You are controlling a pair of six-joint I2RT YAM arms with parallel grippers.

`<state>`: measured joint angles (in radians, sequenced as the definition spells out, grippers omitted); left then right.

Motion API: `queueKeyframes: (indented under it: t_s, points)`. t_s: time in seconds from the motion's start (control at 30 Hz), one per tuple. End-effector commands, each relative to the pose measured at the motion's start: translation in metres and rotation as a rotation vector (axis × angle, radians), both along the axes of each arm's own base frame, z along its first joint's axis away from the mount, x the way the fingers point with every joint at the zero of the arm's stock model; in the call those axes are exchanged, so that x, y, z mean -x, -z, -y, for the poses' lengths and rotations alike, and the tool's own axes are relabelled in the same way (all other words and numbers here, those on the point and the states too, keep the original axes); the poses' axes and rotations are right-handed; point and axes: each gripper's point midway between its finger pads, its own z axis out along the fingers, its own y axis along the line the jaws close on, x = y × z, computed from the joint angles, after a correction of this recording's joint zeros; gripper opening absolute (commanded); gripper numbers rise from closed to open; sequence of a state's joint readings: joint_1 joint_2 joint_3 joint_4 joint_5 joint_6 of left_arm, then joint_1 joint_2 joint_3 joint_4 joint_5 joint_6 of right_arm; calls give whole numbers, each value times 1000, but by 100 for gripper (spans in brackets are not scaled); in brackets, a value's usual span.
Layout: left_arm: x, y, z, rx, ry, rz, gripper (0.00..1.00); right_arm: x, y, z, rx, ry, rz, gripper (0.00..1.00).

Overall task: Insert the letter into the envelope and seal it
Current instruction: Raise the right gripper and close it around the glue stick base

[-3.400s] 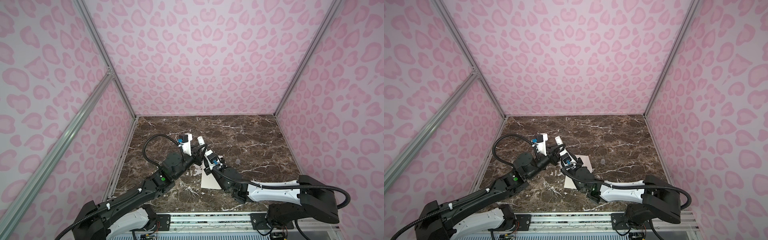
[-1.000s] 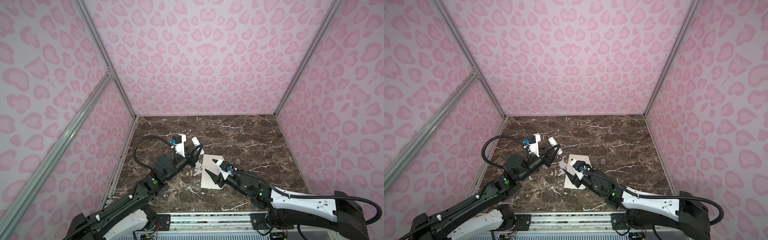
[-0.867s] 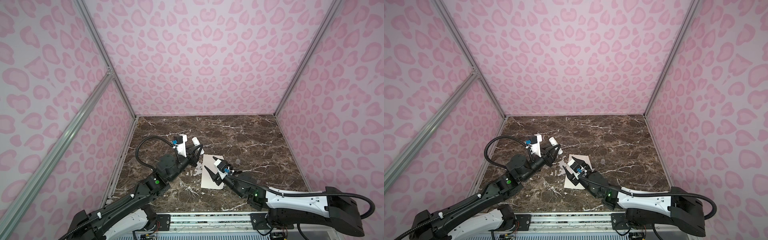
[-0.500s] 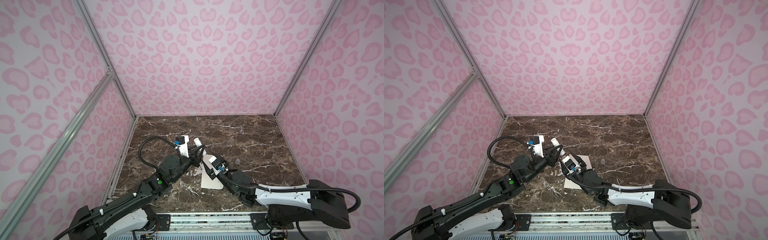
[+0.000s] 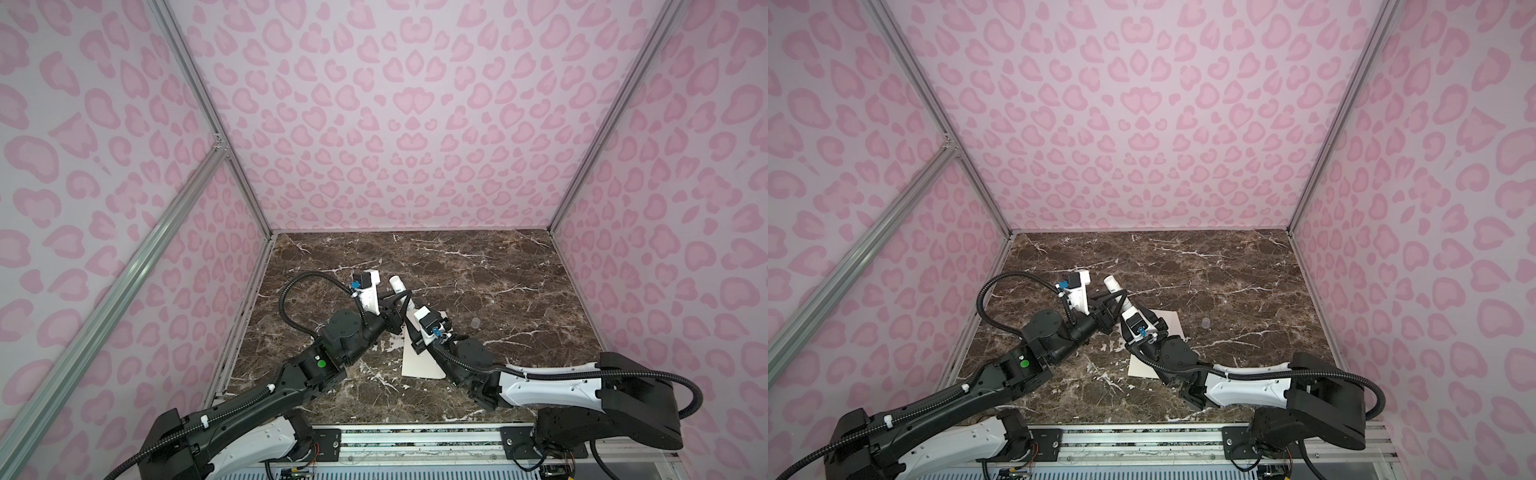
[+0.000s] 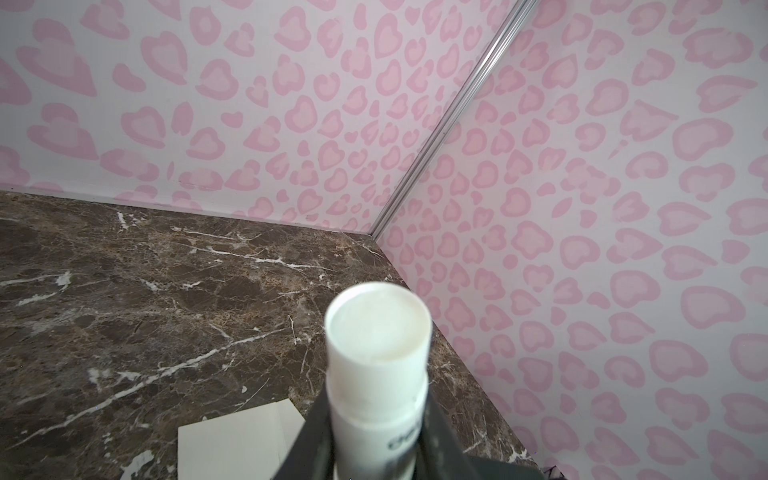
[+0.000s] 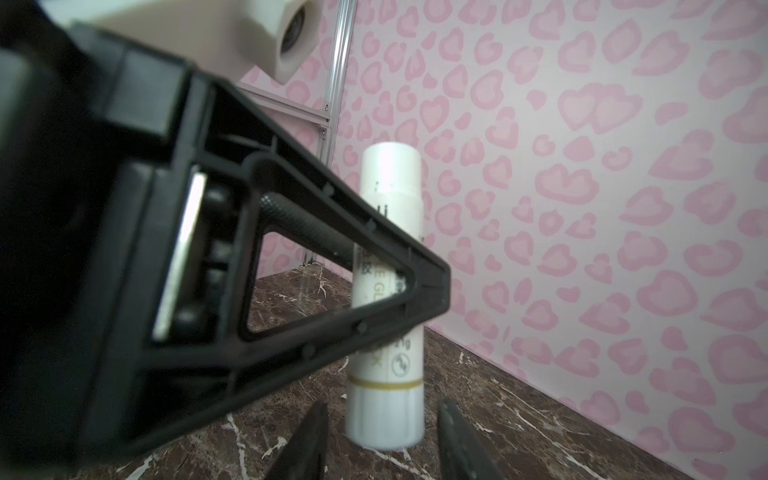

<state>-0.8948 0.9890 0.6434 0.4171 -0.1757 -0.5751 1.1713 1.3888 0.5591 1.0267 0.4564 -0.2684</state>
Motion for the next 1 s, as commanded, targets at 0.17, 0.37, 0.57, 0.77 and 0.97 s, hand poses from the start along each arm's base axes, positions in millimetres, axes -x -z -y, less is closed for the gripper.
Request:
queueKeyframes:
  t_s: [0.17, 0.37, 0.57, 0.77, 0.97]
  points:
    - [1, -11, 2, 29, 9, 19, 4, -3, -10, 3, -45, 19, 14, 39]
    - [1, -9, 3, 27, 16, 15, 4, -3, -10, 0, -33, 12, 13, 32]
    - [1, -6, 5, 16, 23, 9, 4, -2, -10, 0, -29, 1, 9, 27]
    - [4, -6, 7, -6, 41, 16, 4, 3, -13, -1, -31, -36, -10, 23]
    - [18, -10, 16, -54, 148, 74, 4, 15, -18, -5, -50, -158, -86, 22]
